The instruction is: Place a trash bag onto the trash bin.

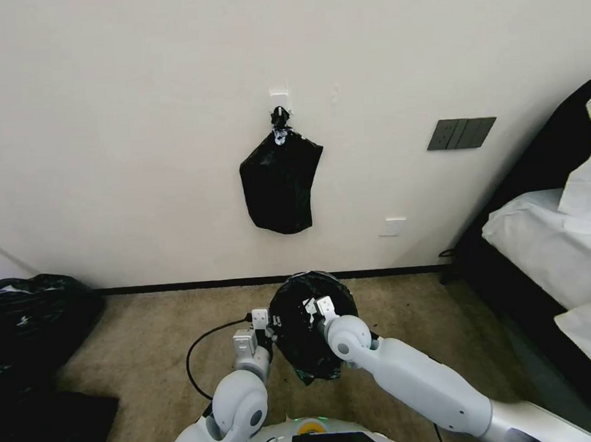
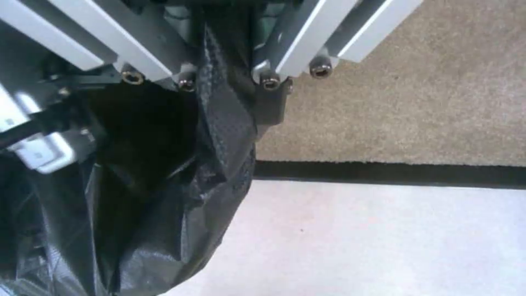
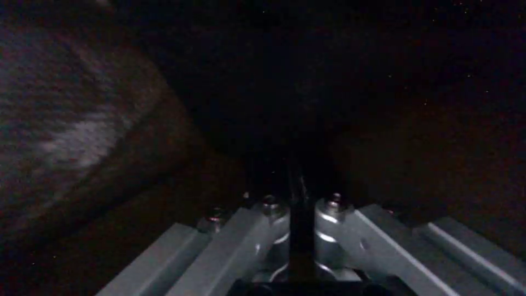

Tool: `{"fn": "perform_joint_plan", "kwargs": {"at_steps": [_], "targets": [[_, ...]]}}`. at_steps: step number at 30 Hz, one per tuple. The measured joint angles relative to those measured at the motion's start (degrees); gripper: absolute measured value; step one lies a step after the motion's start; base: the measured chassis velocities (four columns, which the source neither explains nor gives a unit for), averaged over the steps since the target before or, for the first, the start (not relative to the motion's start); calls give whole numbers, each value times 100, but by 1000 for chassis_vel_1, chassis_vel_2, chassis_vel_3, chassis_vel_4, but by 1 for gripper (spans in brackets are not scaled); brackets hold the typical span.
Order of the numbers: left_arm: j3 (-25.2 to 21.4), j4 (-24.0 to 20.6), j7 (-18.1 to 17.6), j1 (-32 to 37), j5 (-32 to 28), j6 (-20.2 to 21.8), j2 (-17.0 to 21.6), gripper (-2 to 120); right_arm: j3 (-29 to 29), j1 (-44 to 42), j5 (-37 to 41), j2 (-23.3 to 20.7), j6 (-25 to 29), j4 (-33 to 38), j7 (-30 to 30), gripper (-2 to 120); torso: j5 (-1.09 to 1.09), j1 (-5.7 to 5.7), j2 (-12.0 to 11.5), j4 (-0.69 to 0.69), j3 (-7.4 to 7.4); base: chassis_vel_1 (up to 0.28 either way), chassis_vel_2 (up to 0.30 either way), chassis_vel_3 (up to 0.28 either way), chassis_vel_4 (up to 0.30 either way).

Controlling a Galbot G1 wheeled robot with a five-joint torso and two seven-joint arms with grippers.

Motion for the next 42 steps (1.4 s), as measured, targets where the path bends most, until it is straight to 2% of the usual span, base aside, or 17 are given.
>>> {"fn": "perform_joint_plan", "kwargs": {"at_steps": [11,33,42], "targets": [[11,-123,167,178,124,-48,7,2,-98,35,-167,283,4,-361,-68,0,0,0,0,0,-1,0,0,0,0],[-1,-244,310,217,85,-85,101,2,-200,46,-266,506,10,-757,-198,0,1,0,0,0,0,0,0,0,0],[-19,-128,326,151,71,-97,93,2,-129,17,-278,444,12,-650,-266,2,1,0,0,0,0,0,0,0,0]]}}
